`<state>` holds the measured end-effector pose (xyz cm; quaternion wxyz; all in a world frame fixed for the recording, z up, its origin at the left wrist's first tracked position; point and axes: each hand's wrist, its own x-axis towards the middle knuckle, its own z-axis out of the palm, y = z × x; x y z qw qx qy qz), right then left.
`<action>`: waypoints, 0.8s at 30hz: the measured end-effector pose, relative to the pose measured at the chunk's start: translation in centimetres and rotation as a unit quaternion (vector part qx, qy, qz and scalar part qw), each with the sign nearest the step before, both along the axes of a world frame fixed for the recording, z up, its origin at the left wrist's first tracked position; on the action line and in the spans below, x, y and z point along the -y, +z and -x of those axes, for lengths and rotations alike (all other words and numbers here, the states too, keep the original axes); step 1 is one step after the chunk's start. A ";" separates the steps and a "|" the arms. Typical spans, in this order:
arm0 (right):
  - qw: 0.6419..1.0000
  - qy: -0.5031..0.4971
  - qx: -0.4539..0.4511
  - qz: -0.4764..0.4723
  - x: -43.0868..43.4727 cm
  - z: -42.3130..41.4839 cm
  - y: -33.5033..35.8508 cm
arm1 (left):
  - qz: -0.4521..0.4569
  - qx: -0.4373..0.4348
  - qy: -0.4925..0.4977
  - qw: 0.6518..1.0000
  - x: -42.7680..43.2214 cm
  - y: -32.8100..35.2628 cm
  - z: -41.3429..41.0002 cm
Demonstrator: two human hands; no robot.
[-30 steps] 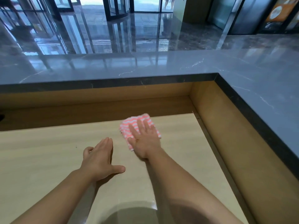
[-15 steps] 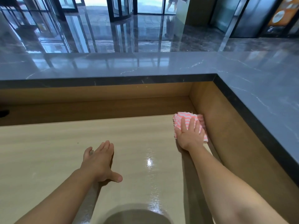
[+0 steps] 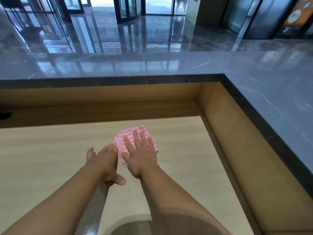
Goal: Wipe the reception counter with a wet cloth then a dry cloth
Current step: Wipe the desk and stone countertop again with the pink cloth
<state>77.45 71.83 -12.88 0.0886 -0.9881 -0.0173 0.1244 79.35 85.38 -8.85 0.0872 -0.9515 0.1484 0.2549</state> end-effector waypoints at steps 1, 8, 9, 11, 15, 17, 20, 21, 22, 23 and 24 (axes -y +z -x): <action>1.000 0.003 -0.003 0.000 1.4 0.0 0.0 | -0.015 -0.001 0.000 1.000 0.3 0.2 0.0; 0.991 -0.132 -0.007 0.012 12.9 1.5 0.7 | -0.049 -0.019 -0.001 0.999 0.8 1.1 0.2; 0.988 -0.156 -0.009 0.013 14.4 2.0 0.8 | -0.049 -0.018 -0.004 0.999 0.7 1.1 0.2; 0.981 -0.192 -0.016 0.022 16.9 2.9 0.9 | -0.046 -0.017 -0.009 0.999 0.7 1.2 0.3; 0.968 -0.252 -0.010 0.020 17.6 3.9 0.8 | -0.039 -0.017 -0.011 0.999 0.4 0.8 0.2; 0.956 -0.292 -0.007 0.010 16.0 3.9 0.5 | -0.034 -0.013 -0.014 0.999 0.3 0.5 0.1; 0.950 -0.311 0.002 0.011 12.9 3.9 0.0 | -0.024 -0.006 -0.017 1.000 0.1 0.2 0.0; 0.953 -0.303 0.006 0.012 11.7 4.0 -0.1 | -0.021 -0.006 -0.018 1.000 0.0 0.2 -0.1; 0.956 -0.292 0.010 0.013 10.5 4.1 -0.2 | -0.020 -0.006 -0.018 1.000 0.0 0.1 -0.1; 0.960 -0.281 0.015 0.014 9.1 4.3 -0.3 | -0.019 -0.007 -0.019 1.000 0.0 0.0 -0.1; 0.963 -0.268 0.020 0.014 7.5 4.5 -0.3 | -0.020 -0.009 -0.018 1.000 0.0 0.0 -0.2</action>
